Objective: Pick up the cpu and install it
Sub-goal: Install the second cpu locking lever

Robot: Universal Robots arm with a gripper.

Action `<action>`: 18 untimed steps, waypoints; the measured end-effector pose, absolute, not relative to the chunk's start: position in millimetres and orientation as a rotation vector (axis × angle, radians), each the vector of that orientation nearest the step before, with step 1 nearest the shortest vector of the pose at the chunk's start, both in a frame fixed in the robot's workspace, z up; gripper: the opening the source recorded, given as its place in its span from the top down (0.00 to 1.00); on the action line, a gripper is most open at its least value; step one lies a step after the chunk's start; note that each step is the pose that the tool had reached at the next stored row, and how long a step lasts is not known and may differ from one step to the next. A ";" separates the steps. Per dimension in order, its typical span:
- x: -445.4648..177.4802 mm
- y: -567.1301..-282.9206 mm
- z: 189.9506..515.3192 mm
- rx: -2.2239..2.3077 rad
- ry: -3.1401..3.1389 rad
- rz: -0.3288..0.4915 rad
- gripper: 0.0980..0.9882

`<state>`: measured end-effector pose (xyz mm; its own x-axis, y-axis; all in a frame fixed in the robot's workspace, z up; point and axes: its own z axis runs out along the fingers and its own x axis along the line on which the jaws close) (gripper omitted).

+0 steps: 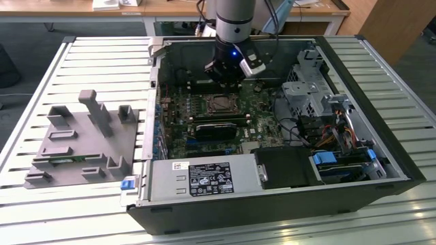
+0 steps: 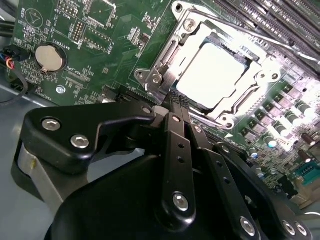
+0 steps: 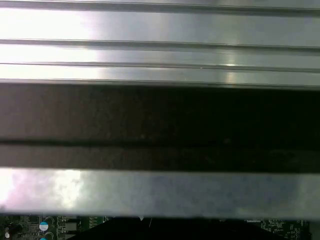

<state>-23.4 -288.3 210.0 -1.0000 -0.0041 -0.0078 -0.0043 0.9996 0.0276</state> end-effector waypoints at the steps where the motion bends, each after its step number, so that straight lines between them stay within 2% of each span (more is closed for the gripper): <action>1: -23.4 -289.3 210.0 -0.007 3.134 0.043 0.99; 7: -23.4 -290.6 216.4 -0.006 3.133 0.043 0.99; 14: -23.6 -290.7 244.0 -0.007 3.134 0.043 0.99; 18: -23.8 -294.4 245.3 -0.007 3.134 0.042 0.99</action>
